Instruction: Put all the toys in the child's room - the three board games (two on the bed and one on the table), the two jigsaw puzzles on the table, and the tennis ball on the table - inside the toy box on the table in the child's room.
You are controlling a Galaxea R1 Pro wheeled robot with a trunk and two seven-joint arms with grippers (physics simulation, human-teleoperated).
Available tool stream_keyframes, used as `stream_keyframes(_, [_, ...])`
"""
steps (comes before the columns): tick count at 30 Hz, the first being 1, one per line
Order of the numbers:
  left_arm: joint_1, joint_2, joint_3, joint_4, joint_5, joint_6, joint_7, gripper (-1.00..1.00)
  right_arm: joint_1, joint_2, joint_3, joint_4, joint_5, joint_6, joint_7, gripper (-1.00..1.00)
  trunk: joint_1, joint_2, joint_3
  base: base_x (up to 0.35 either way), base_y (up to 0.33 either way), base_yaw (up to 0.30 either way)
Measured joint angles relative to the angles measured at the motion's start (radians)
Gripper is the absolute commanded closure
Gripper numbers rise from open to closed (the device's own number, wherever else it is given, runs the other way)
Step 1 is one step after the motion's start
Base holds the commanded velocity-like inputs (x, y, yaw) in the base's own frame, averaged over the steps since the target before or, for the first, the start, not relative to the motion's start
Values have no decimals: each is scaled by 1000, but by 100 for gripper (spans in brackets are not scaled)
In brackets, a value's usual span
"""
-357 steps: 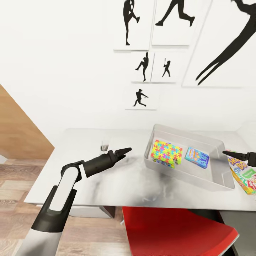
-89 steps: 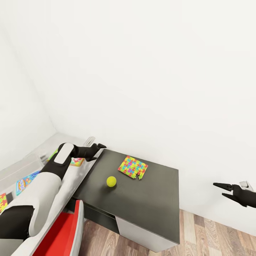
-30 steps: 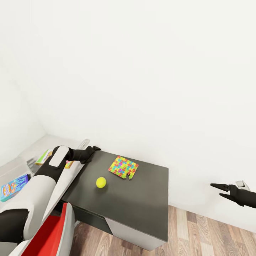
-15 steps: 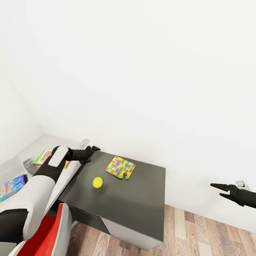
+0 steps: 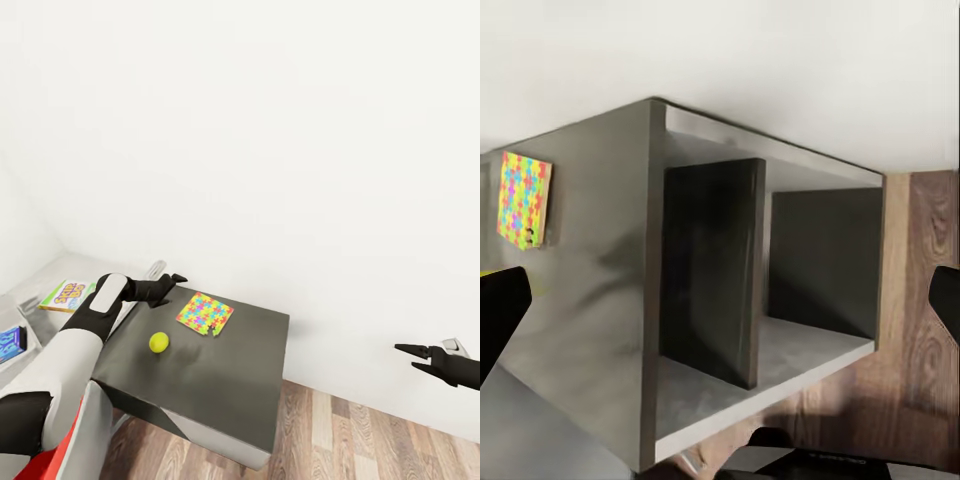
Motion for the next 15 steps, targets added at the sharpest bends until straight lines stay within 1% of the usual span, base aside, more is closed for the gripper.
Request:
stream_keyframes(5, [1, 3, 0, 0, 0, 0, 0, -100, 0, 0, 0, 0, 0, 0, 0, -100, 0, 0, 0, 0, -265, 0])
stream_keyframes(7, [1, 4, 0, 0, 0, 0, 0, -100, 0, 0, 0, 0, 0, 0, 0, -100, 0, 0, 0, 0, -192, 0])
stream_keyframes(10, [1, 7, 0, 0, 0, 0, 0, -100, 0, 0, 0, -1, 0, 0, 0, -100, 0, 0, 0, 0, -127, 0])
stream_keyframes(15, [5, 16, 1, 0, 3, 0, -1, -100, 0, 1, 1, -2, -1, 0, 0, -100, 0, 0, 0, 0, -69, -13])
